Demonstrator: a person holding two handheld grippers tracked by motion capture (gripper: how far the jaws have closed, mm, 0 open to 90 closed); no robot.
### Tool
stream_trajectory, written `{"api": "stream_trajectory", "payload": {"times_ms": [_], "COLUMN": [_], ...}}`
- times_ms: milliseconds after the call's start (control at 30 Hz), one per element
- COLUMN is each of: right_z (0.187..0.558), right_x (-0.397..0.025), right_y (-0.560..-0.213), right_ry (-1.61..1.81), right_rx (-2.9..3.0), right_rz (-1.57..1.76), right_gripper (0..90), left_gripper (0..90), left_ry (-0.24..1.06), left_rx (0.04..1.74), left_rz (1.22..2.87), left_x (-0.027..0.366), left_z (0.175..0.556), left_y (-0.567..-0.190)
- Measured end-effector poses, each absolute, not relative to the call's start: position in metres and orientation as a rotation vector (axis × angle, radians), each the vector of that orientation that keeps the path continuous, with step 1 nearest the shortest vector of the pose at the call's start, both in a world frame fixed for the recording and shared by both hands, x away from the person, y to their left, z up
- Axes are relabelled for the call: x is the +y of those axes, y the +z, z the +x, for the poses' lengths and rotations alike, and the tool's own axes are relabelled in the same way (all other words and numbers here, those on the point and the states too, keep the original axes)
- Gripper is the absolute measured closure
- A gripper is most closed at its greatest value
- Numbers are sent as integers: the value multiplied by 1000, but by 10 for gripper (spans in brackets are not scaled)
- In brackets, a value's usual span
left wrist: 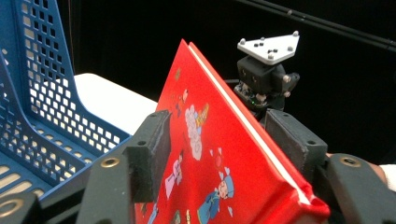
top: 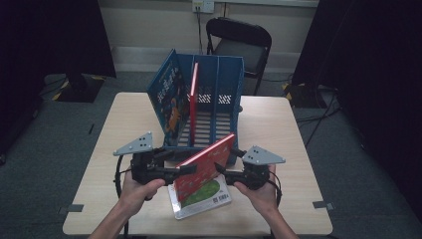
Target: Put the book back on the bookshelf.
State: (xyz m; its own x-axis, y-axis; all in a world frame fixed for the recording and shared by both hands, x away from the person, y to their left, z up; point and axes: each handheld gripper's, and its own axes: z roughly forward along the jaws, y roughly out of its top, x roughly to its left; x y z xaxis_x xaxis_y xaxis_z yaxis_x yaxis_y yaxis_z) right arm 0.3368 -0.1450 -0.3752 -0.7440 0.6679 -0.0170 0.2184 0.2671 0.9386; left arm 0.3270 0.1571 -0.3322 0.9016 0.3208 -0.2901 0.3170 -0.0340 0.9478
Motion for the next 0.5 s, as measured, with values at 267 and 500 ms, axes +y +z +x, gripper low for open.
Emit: {"api": "stream_trajectory", "payload": {"times_ms": [267,500], "right_z": [337,335], "right_x": [-145,-146], "right_y": [-374,-373], "right_ry": [1484,1485], "right_rx": [2125,2126], "right_rz": [795,795], "right_gripper": [272,259], "left_gripper": [412,452], "left_ry": [18,142], "left_rx": [507,591], "left_rz": [1579,1627], "left_x": [170,179], "left_z": [327,335], "left_y": [-323,-332]}}
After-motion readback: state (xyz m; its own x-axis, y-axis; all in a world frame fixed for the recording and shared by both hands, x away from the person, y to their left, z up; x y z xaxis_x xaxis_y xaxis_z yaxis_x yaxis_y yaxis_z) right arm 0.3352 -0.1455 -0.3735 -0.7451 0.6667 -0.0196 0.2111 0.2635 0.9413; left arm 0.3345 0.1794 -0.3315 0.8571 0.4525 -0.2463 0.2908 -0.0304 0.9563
